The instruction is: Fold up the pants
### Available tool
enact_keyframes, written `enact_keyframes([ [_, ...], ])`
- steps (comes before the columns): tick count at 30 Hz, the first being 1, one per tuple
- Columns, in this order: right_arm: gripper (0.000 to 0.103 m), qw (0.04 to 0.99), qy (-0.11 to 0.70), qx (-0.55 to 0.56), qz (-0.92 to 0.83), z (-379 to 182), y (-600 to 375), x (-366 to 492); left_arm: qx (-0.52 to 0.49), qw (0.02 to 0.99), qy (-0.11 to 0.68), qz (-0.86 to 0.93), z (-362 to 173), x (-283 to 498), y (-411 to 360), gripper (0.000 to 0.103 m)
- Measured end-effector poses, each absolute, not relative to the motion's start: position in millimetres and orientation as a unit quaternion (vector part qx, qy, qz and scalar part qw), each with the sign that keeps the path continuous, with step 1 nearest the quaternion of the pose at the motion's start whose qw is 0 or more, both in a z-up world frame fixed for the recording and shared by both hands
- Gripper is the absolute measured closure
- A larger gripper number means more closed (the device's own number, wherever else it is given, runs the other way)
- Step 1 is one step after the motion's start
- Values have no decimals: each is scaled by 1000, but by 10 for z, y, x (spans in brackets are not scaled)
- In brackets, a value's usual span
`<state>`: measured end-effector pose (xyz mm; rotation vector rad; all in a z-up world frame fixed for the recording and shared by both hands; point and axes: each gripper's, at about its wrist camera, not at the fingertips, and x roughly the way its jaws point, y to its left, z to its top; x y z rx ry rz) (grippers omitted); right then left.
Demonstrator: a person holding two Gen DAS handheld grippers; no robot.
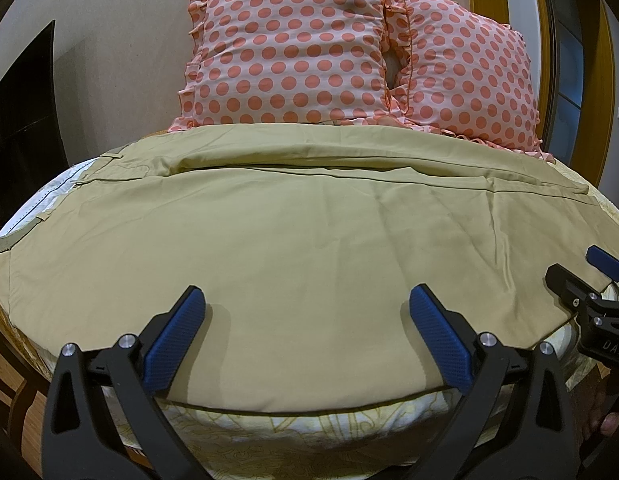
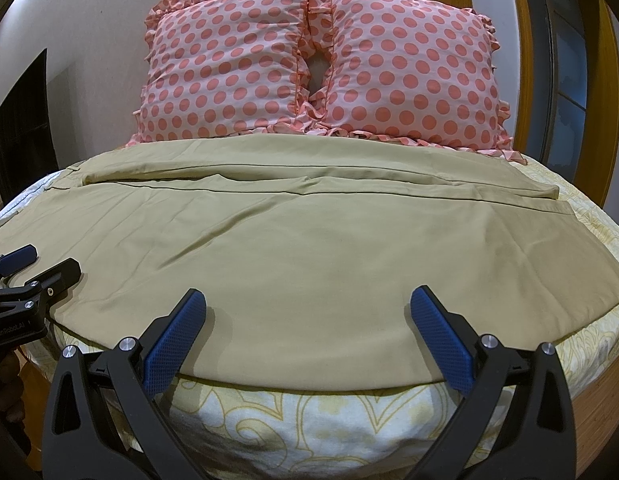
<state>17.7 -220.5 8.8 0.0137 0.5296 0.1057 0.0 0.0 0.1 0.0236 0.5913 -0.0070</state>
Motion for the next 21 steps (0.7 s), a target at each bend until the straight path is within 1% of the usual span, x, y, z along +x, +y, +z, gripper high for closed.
enact_keyframes([
  [13, 1, 963, 262, 5, 56, 16, -2191, 178, 12, 957, 291, -4, 1, -1, 0, 2],
  [16, 1, 953, 293, 12, 71, 124, -2274, 265, 12, 956, 294, -5, 4, 2, 2, 2],
  [21, 1, 959, 276, 55, 38, 616, -2782, 639, 2, 952, 304, -8, 71, 39, 57, 2],
])
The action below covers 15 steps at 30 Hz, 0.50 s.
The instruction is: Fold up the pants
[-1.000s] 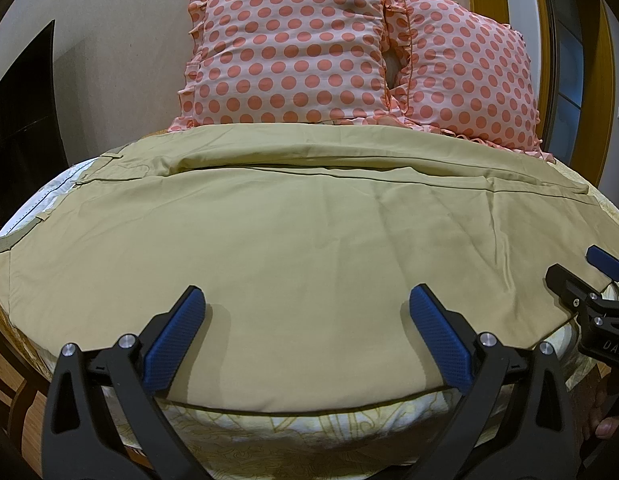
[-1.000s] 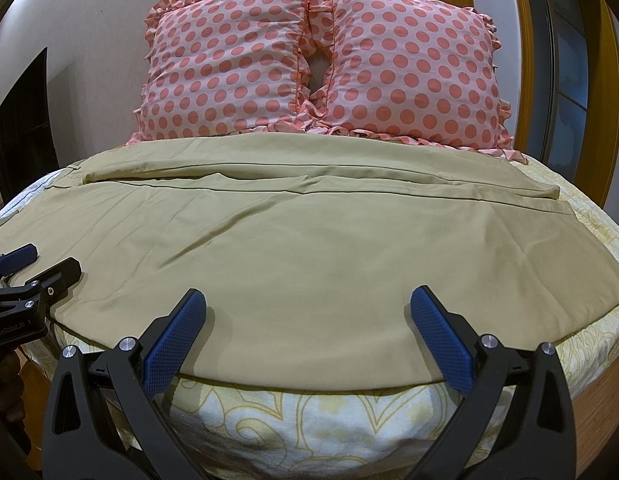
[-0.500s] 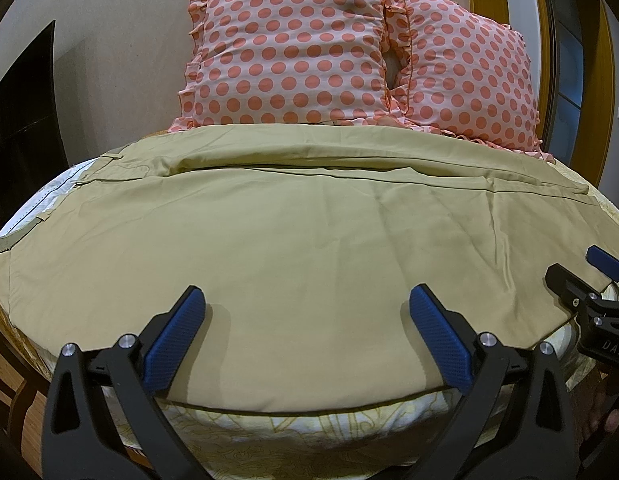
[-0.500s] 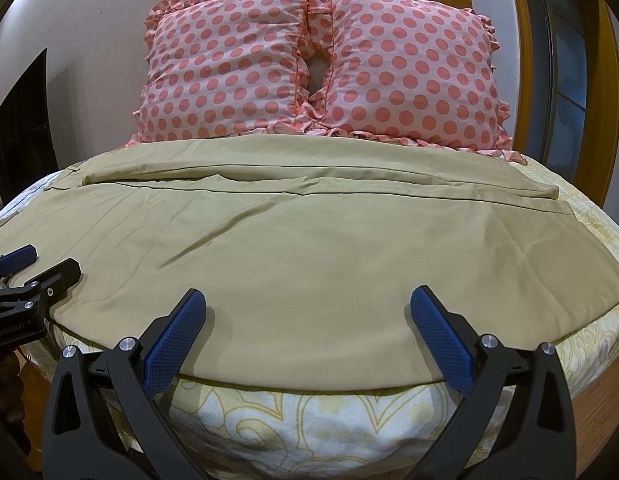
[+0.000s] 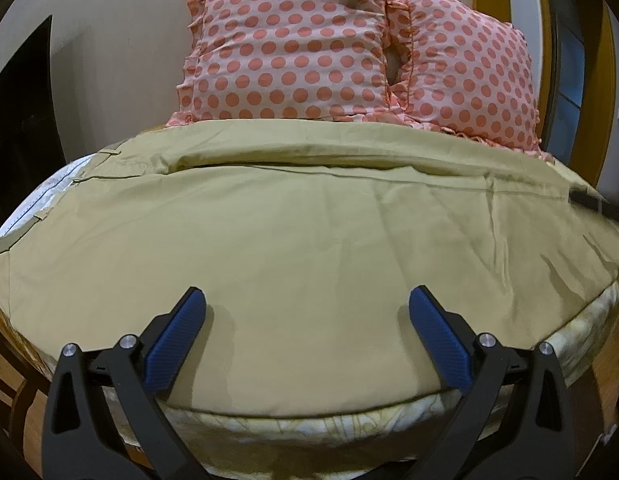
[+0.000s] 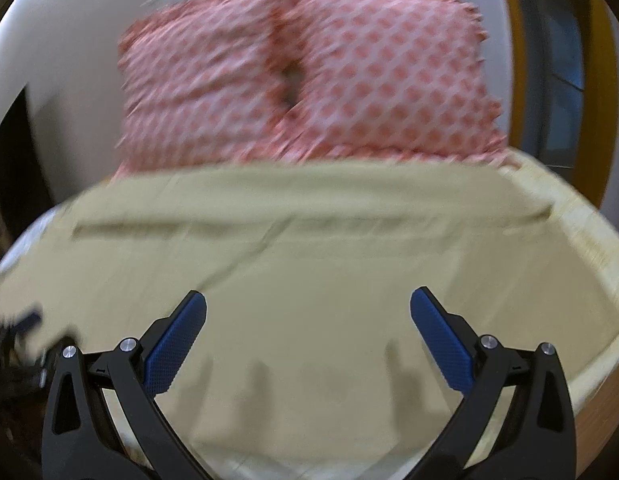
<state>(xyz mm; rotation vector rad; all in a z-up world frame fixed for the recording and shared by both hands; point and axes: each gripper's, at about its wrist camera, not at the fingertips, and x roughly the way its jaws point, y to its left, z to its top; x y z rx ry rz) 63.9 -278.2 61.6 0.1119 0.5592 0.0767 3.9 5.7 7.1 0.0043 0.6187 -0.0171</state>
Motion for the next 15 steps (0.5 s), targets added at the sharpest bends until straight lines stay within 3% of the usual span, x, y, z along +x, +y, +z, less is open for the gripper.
enact_keyframes([
  [7, 1, 918, 343, 172, -98, 870, -3837, 2215, 3, 964, 265, 27, 578, 312, 219, 2],
  [8, 3, 905, 361, 188, -124, 818, -3985, 2509, 5, 964, 264, 31, 605, 362, 216, 2],
  [11, 25, 881, 389, 190, -189, 642, -4289, 3181, 8, 965, 259, 42, 714, 534, 236, 2],
  [15, 31, 850, 414, 200, -258, 391, -4565, 3750, 9, 965, 259, 49, 752, 702, 252, 2],
])
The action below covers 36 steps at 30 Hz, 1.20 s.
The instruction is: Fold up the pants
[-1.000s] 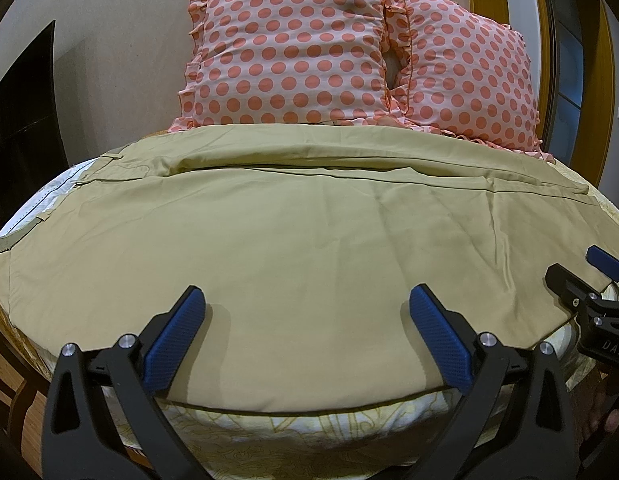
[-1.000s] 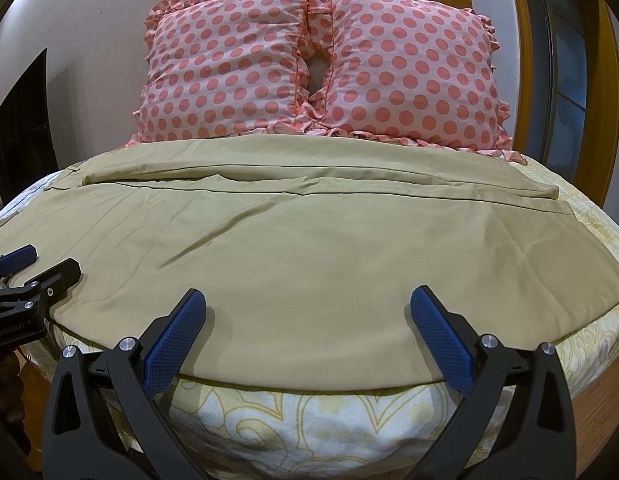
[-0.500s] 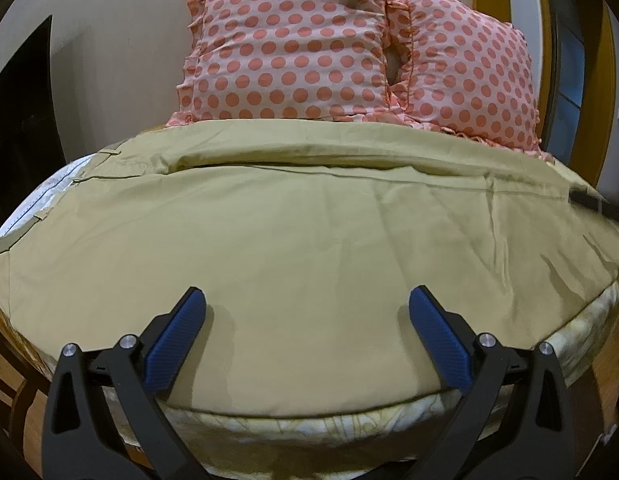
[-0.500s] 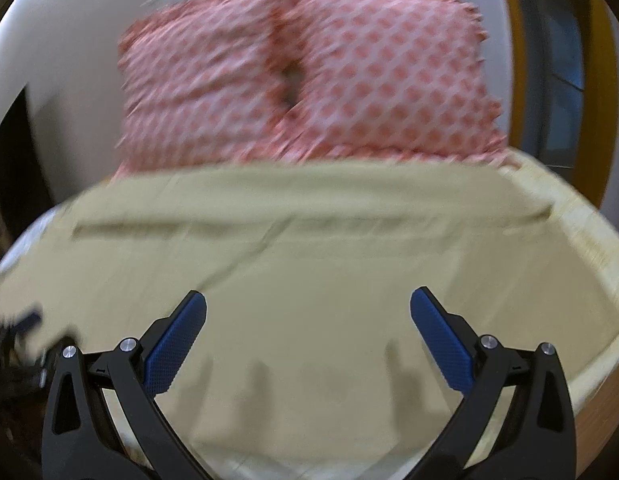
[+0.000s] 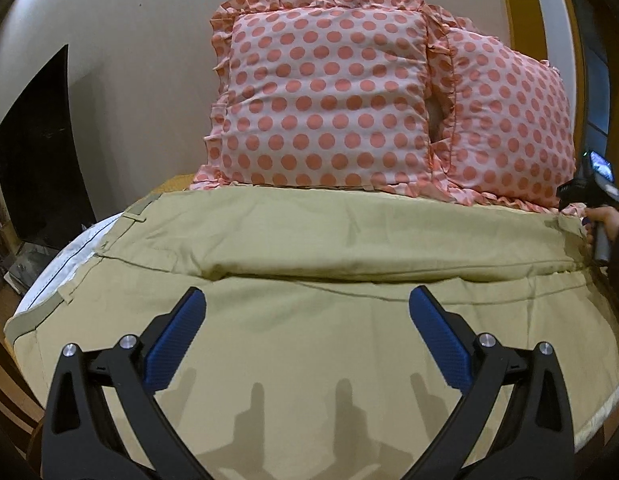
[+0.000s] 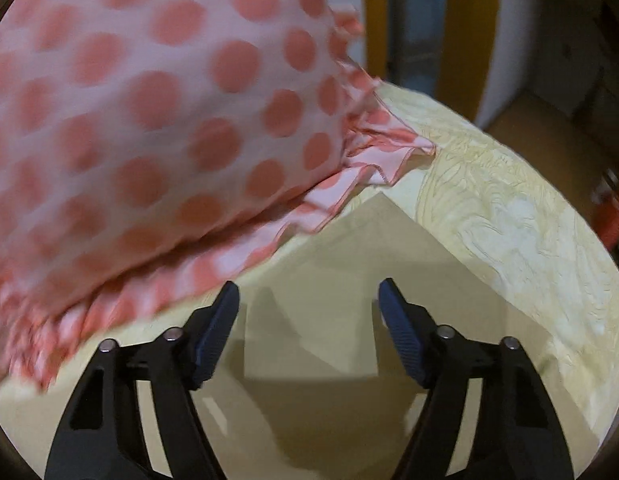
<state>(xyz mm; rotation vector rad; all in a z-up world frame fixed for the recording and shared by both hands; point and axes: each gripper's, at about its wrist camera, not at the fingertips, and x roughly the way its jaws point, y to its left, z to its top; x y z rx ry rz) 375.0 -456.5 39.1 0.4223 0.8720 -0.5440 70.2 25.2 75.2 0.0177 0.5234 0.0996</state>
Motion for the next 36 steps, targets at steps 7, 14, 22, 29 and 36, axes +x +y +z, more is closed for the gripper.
enact_keyframes([
  [7, 46, 844, 416, 164, -297, 136, -4736, 4003, 16, 960, 279, 36, 632, 888, 193, 2],
  [14, 98, 882, 351, 240, -206, 156, -5032, 3587, 2, 958, 282, 39, 608, 840, 266, 2],
  [22, 98, 908, 211, 356, -67, 455, -4974, 1628, -27, 961, 270, 50, 694, 680, 460, 2],
  [29, 89, 848, 272, 450, -67, -53, -4910, 845, -60, 962, 264, 37, 817, 716, 564, 2],
  [36, 46, 840, 270, 462, -91, -79, -4940, 853, -56, 965, 255, 42, 951, 812, 746, 2],
])
